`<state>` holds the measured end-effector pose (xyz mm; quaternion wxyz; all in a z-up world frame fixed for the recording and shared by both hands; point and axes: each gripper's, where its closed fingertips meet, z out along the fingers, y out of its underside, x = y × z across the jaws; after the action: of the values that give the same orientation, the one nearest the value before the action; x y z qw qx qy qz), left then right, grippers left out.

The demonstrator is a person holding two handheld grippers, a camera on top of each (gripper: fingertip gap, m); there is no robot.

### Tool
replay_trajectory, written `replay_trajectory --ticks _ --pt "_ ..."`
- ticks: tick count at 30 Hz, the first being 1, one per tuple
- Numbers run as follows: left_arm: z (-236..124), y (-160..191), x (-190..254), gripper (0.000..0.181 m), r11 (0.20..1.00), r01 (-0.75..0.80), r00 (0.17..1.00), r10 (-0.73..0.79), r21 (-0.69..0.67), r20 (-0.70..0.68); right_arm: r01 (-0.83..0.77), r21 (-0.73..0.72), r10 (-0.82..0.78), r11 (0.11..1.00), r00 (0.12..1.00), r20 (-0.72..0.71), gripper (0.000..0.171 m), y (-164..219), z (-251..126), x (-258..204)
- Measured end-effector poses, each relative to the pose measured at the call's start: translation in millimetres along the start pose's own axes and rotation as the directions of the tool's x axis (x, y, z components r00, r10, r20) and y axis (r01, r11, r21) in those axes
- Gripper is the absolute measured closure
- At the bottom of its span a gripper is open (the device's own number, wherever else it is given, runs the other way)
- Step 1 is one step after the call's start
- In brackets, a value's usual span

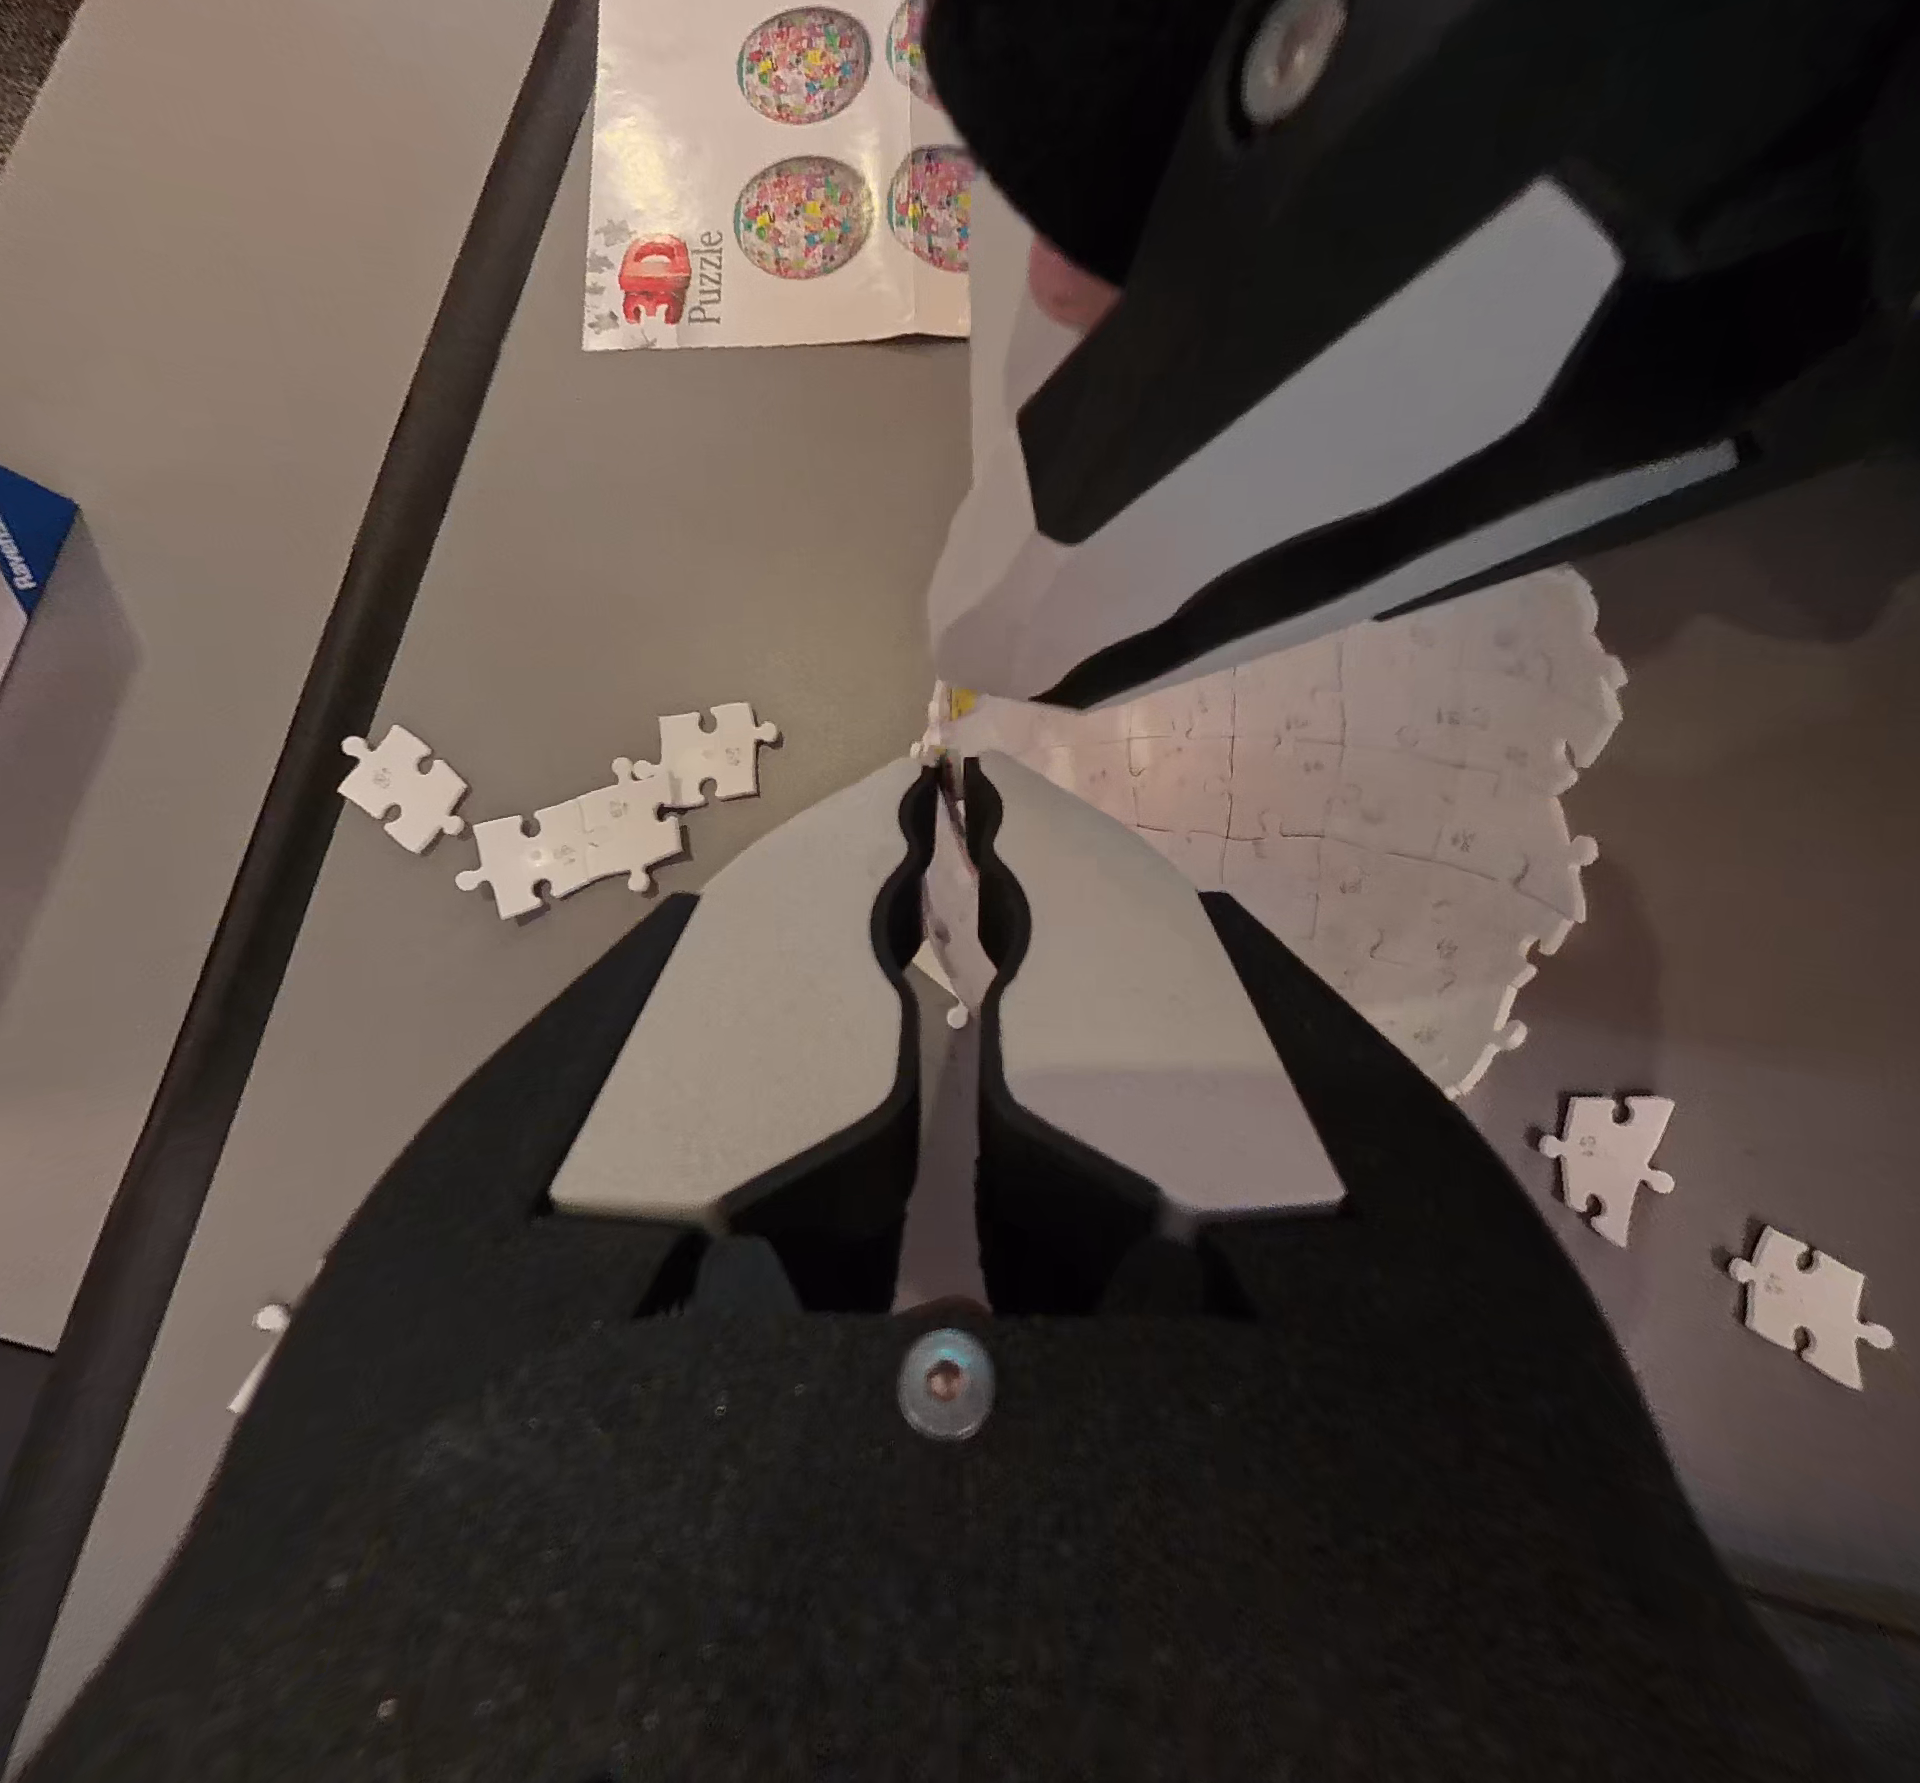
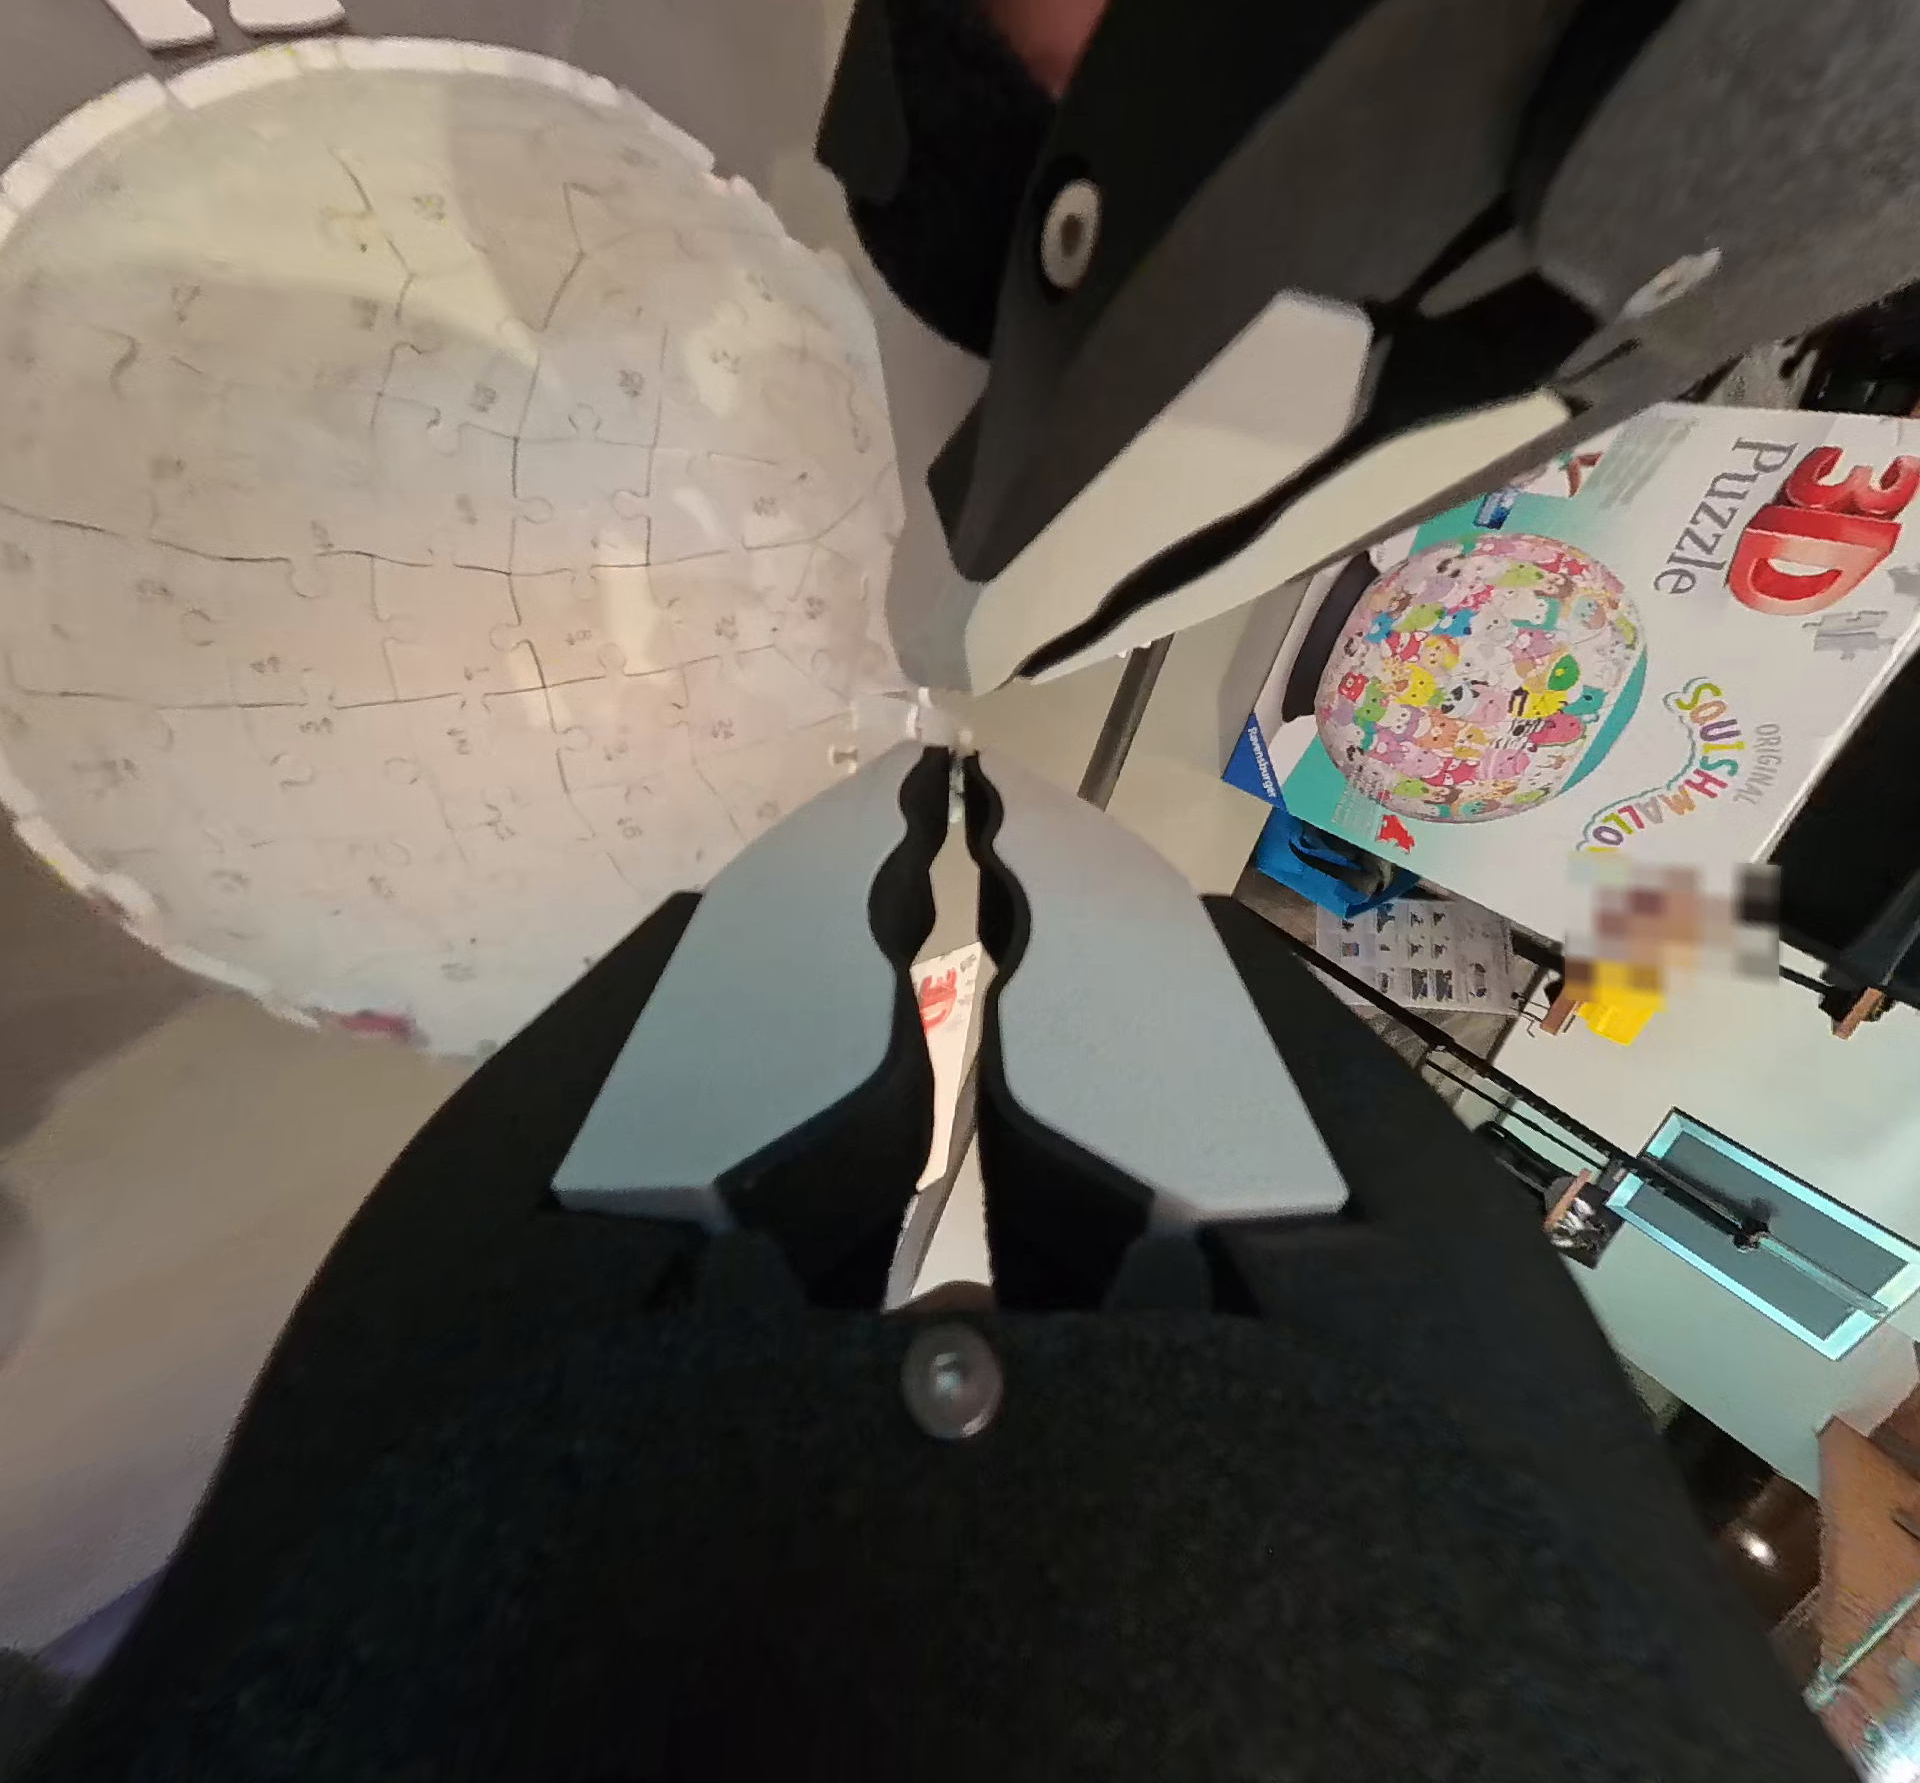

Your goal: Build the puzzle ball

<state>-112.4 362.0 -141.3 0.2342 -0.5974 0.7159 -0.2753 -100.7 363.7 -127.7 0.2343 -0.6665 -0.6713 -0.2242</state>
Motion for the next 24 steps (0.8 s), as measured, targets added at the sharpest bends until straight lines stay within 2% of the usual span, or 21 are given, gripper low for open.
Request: replay_trajectory --ticks 3,9,12,14,16,19,22,24 --pt "-3.8 -4.4 -0.9 0.179 1.000 -0.015 1.000 0.014 0.024 0.011 -0.027 0.026 0.027 0.999 1.000 0.000 0.169 2.5 -9.8 2.9" --pt "-18.4 -20.6 1.5 0.180 0.992 -0.025 1.000 0.025 0.126 -0.001 -0.123 0.195 0.135 0.973 0.990 -0.047 0.169 0.1 -54.7 20.9" --pt "-23.8 -25.9 1.3 0.180 0.985 -0.045 0.999 0.044 0.165 0.012 -0.237 0.245 0.259 0.940 0.964 -0.058 0.169 11.0 -84.1 26.6" --pt "-24.8 -28.6 0.3 0.180 0.979 -0.060 0.998 0.057 0.196 0.022 -0.357 0.258 0.374 0.898 0.927 -0.017 0.169 22.4 -102.2 17.6" --pt "-22.9 -27.5 -0.9 0.180 0.979 -0.053 0.999 0.050 0.198 0.016 -0.491 0.222 0.491 0.842 0.869 0.061 0.169 39.6 -109.3 -4.7" --pt "-18.3 -26.4 -2.6 0.180 0.977 -0.038 0.999 0.037 0.209 0.007 -0.674 0.120 0.629 0.729 0.729 0.269 0.170 55.3 -94.2 -59.4" --pt "-13.8 -24.8 -4.3 0.180 0.975 0.000 1.000 0.003 0.221 -0.011 -0.812 0.081 0.662 0.578 0.524 0.536 0.170 40.9 -80.8 -117.7" --pt "-15.4 -25.7 -4.8 0.180 0.971 0.018 1.000 -0.016 0.238 -0.011 -0.879 0.088 0.640 0.468 0.405 0.653 0.169 27.0 -79.4 -147.4"
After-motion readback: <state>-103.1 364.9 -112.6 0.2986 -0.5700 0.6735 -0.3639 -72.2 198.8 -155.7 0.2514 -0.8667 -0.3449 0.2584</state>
